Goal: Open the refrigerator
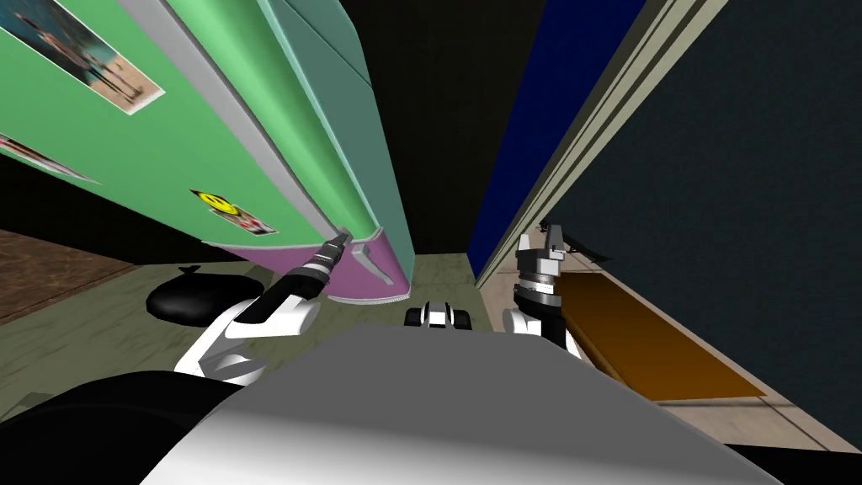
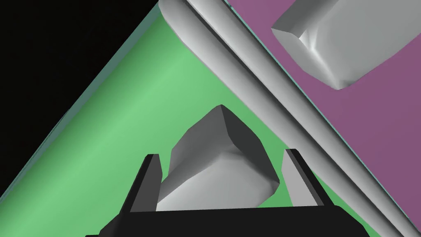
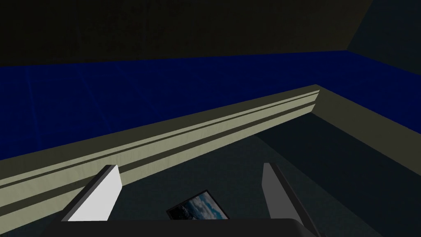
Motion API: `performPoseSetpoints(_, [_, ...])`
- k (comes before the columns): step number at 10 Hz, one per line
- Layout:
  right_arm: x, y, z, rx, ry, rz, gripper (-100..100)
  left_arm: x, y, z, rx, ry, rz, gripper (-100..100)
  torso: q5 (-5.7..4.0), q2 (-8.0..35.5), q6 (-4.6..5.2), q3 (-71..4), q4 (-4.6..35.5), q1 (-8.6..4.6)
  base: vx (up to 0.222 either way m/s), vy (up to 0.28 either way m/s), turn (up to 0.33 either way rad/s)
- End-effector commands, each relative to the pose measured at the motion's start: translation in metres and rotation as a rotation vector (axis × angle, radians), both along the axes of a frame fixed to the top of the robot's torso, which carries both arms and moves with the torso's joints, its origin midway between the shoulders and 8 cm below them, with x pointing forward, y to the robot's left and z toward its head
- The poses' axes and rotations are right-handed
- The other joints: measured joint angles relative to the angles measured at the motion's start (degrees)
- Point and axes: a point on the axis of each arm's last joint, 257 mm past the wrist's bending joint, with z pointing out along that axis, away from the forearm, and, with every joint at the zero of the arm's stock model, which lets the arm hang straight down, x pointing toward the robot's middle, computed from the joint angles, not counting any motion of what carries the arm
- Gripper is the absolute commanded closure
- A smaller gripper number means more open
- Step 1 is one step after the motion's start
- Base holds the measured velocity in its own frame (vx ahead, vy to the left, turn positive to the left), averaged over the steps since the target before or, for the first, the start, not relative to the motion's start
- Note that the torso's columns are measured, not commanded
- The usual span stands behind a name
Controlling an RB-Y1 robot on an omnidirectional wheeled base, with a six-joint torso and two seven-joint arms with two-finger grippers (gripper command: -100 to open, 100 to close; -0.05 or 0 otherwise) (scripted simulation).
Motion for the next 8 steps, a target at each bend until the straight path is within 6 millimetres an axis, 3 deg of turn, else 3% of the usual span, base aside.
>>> performPoseSetpoints(1, [0.000,0.000,0.000,0.000,0.000,0.000,0,0.000,-0.022,0.006,0.010,-0.007,-0.058,100,-0.06,-0.08,-0.07,-0.11,0.01,0.07,-0.307,0.197,-0.070])
performPoseSetpoints(2, [0.000,0.000,0.000,0.000,0.000,0.000,0,0.000,-0.022,0.006,0.010,-0.007,-0.058,100,-0.07,-0.10,-0.03,-0.13,0.02,0.13,-0.254,0.139,-0.057])
performPoseSetpoints(4, [0.000,0.000,0.000,0.000,0.000,0.000,0,0.000,-0.047,0.007,0.011,-0.009,-0.120,100,-0.22,-0.25,-0.10,-0.31,0.06,-0.04,-0.313,0.175,-0.051])
performPoseSetpoints(5, [0.000,0.000,0.000,0.000,0.000,0.000,0,0.000,-0.047,0.007,0.011,-0.009,-0.120,100,-0.17,-0.12,0.00,-0.19,0.05,-0.03,-0.250,0.155,-0.049])
performPoseSetpoints(7, [0.000,0.000,0.000,0.000,0.000,0.000,0,-0.002,-0.071,0.009,0.009,-0.010,-0.180,100,-0.30,-0.60,-0.02,-0.55,0.06,-0.10,-0.228,0.172,-0.055])
performPoseSetpoints(8, [0.000,0.000,0.000,0.000,0.000,0.000,0,-0.002,-0.071,0.009,0.009,-0.010,-0.180,100,-0.24,-0.27,0.09,-0.33,0.05,-0.23,-0.258,0.164,-0.045])
